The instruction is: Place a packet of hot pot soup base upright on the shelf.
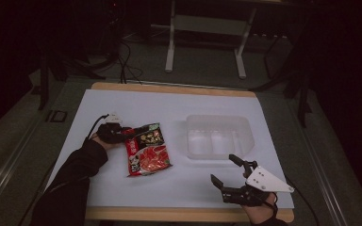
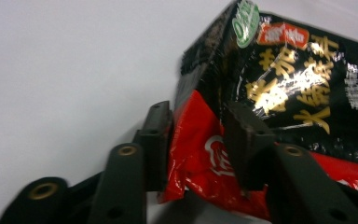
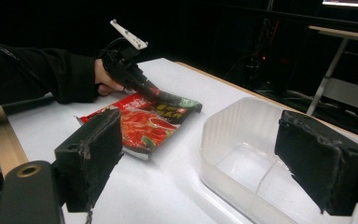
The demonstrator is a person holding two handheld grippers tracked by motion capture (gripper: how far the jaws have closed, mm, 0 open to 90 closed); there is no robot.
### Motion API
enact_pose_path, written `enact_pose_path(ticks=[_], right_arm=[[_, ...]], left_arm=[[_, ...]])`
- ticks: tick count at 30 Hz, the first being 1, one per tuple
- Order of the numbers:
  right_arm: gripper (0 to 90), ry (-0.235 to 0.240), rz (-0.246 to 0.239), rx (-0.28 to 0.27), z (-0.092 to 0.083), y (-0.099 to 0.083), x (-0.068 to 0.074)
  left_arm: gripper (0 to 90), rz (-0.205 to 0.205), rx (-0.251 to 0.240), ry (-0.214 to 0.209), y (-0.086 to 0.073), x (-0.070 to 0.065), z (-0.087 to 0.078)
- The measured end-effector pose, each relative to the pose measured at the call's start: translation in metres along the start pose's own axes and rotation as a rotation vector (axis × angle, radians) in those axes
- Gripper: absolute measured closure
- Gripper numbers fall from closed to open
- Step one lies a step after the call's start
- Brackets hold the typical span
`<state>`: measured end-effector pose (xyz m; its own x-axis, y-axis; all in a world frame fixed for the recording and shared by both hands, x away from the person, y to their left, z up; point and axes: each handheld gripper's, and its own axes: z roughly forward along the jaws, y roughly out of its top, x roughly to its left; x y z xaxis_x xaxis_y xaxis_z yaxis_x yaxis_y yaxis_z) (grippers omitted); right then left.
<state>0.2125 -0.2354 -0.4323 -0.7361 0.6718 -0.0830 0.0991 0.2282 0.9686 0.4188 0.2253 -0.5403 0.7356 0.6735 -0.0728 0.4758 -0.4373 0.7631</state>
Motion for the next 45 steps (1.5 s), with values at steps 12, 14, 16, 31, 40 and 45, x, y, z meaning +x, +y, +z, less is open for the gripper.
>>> enact_pose_path(ticks=[12,14,16,31,40,45], right_arm=[[15.0,0.01,0.017,0.018,0.002,0.0,0.0],[15.9,0.01,0.03,0.021,0.003,-0.001,-0.002],[17.2,0.006,0.034,0.017,0.001,-0.001,-0.003],[17.1,-0.012,0.035,0.002,0.0,0.001,-0.004],[17.1,-0.017,0.034,0.002,-0.001,0.002,-0.005],[17.2,-0.021,0.035,-0.005,-0.002,0.002,-0.005]], left_arm=[[87.1,0.041,0.001,0.028,0.005,-0.007,-0.007],[87.5,0.05,-0.004,0.03,0.008,-0.009,-0.012],[87.8,0.057,-0.007,0.03,0.008,-0.009,-0.013],[88.1,0.141,-0.116,0.025,0.037,-0.035,-0.058],[88.1,0.195,-0.143,0.036,0.056,-0.06,-0.077],[88.2,0.219,-0.162,0.037,0.062,-0.072,-0.086]])
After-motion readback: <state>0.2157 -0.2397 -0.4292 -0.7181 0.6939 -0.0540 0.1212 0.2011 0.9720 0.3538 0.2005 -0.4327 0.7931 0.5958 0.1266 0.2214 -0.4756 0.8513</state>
